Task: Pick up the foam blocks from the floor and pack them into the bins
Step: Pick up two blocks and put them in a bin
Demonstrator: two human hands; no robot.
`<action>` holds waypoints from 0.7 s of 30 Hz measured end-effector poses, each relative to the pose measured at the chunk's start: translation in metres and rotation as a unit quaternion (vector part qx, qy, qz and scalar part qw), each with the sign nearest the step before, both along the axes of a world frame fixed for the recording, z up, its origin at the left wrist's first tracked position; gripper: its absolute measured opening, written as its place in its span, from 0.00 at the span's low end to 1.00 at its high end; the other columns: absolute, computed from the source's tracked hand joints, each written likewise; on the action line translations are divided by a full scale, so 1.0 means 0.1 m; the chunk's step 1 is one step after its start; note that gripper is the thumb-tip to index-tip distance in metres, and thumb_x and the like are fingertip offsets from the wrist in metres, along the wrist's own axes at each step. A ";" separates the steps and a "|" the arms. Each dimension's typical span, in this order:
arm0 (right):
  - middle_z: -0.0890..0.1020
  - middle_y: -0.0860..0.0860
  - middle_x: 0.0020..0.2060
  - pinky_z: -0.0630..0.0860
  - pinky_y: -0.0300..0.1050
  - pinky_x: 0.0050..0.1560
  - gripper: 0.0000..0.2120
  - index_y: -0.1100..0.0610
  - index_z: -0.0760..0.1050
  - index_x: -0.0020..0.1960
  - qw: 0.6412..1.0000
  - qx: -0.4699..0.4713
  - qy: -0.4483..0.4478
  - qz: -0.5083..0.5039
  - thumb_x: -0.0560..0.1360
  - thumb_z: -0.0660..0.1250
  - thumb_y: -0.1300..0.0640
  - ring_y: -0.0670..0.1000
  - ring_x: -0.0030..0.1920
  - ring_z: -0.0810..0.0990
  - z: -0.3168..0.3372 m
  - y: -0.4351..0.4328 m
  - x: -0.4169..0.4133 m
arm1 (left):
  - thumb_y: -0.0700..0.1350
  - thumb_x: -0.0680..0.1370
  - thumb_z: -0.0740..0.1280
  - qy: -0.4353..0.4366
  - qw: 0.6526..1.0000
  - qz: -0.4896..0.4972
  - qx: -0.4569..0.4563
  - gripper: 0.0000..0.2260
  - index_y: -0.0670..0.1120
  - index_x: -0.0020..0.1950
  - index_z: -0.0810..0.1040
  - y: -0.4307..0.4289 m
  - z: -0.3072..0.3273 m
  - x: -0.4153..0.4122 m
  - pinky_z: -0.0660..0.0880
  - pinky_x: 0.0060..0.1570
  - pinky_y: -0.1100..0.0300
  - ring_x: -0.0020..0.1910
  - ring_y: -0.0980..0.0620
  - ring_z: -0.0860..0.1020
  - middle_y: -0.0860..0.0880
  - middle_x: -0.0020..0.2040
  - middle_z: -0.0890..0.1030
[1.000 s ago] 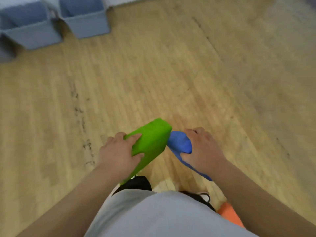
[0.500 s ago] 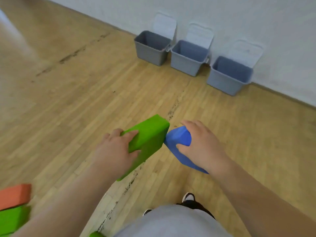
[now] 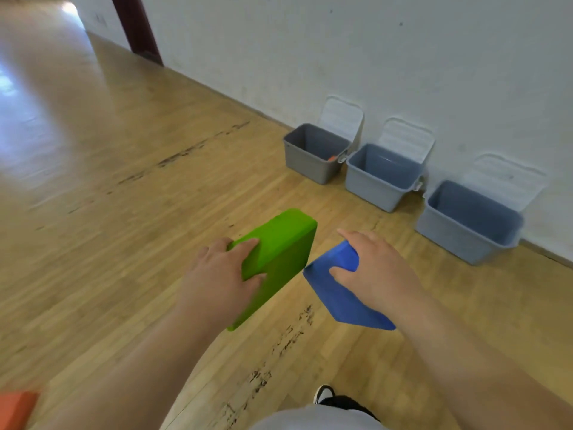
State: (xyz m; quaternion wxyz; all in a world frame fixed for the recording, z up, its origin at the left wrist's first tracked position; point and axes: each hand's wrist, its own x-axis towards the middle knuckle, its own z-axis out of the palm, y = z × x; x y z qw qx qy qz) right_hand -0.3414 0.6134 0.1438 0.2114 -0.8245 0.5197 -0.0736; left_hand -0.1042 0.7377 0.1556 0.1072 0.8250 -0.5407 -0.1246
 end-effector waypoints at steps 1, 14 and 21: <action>0.66 0.43 0.75 0.67 0.44 0.68 0.35 0.41 0.59 0.80 1.000 0.005 0.001 0.005 0.77 0.68 0.42 0.47 0.73 0.67 0.05 -0.23 -0.05 | 0.65 0.79 0.64 0.007 1.000 0.004 -0.002 0.31 0.63 0.80 0.59 -0.21 0.04 -0.07 0.66 0.70 0.49 0.70 0.46 0.68 0.51 0.74 0.68; 0.65 0.42 0.77 0.67 0.50 0.73 0.38 0.42 0.59 0.80 0.999 0.029 -0.019 0.003 0.74 0.72 0.42 0.48 0.76 0.64 0.11 -2.35 0.16 | 0.65 0.78 0.65 0.029 0.999 -0.004 -0.013 0.31 0.65 0.80 0.60 -2.34 0.07 0.11 0.69 0.67 0.50 0.71 0.47 0.67 0.53 0.74 0.67; 0.64 0.41 0.78 0.67 0.47 0.70 0.38 0.40 0.57 0.80 0.999 0.035 -0.003 -0.026 0.75 0.70 0.41 0.47 0.76 0.64 -0.07 -3.41 0.88 | 0.65 0.77 0.65 0.040 0.998 -0.040 -0.012 0.31 0.65 0.79 0.62 -3.49 -0.18 0.94 0.71 0.64 0.51 0.67 0.48 0.70 0.54 0.70 0.70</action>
